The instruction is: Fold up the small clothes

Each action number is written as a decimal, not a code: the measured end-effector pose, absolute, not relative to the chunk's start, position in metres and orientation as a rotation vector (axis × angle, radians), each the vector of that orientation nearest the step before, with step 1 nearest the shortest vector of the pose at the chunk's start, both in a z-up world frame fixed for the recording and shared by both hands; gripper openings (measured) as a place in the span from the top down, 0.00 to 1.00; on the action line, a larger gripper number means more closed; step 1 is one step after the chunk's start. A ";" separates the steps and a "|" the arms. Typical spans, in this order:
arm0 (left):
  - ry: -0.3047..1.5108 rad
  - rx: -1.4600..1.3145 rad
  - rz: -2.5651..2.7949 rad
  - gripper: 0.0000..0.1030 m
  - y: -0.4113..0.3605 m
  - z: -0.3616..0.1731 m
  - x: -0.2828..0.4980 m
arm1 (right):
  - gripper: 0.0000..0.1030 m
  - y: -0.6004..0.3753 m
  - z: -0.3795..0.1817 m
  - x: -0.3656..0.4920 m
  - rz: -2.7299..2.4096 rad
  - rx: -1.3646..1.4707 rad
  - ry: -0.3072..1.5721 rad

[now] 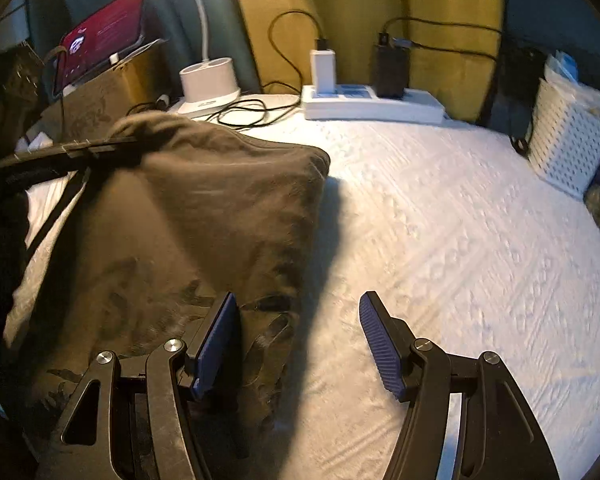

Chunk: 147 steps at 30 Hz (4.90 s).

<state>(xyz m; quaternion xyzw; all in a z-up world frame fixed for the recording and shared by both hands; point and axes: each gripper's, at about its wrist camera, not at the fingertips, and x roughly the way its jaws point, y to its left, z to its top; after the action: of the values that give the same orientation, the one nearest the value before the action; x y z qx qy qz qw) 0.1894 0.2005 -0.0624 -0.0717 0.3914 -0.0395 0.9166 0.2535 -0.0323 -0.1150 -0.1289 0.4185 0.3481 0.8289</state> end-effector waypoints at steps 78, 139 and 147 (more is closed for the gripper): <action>0.862 -0.314 0.070 0.20 0.231 -0.093 0.132 | 0.27 -0.033 -0.083 0.248 0.731 -0.324 0.886; 0.757 -0.077 -0.175 0.75 0.155 -0.057 0.177 | 0.75 -0.002 -0.049 0.288 0.910 -0.251 0.773; 0.663 -0.037 -0.178 0.75 0.139 -0.014 0.139 | 0.75 -0.022 0.001 0.248 0.912 -0.238 0.663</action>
<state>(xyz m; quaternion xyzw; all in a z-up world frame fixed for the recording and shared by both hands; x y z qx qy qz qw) 0.1387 0.1387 -0.0135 -0.0183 0.3249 -0.0874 0.9415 0.2484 -0.0224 0.0012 -0.1126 0.3133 0.4313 0.8386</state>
